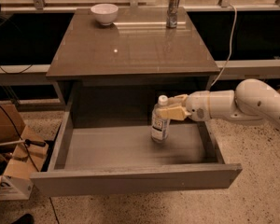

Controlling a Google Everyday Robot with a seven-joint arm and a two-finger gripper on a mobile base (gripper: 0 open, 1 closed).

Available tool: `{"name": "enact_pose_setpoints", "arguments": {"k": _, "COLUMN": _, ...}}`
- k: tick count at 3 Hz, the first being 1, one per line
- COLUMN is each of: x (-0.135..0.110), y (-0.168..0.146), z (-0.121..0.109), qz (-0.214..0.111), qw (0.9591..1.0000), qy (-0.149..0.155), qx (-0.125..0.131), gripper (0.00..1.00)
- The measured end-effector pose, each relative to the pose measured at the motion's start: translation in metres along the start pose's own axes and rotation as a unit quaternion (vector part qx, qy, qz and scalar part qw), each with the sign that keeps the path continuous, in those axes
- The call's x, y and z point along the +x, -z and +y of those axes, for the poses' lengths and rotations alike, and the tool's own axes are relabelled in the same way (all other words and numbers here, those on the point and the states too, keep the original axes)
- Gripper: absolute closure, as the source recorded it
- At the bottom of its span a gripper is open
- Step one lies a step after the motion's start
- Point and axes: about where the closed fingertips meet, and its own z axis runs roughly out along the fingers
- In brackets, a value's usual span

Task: Pick blue plastic bottle from top drawer and place on counter

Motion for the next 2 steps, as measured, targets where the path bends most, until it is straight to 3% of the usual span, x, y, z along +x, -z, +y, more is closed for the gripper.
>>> {"name": "enact_pose_setpoints", "arguments": {"k": 1, "x": -0.047, "y": 0.054, "z": -0.002, "qz": 0.005, "qw": 0.9988, "qy": 0.041, "qx": 0.028, "gripper": 0.91}}
{"name": "enact_pose_setpoints", "arguments": {"k": 2, "x": -0.094, "y": 0.101, "z": -0.006, "qz": 0.036, "qw": 0.9947, "qy": 0.081, "qx": 0.052, "gripper": 1.0}}
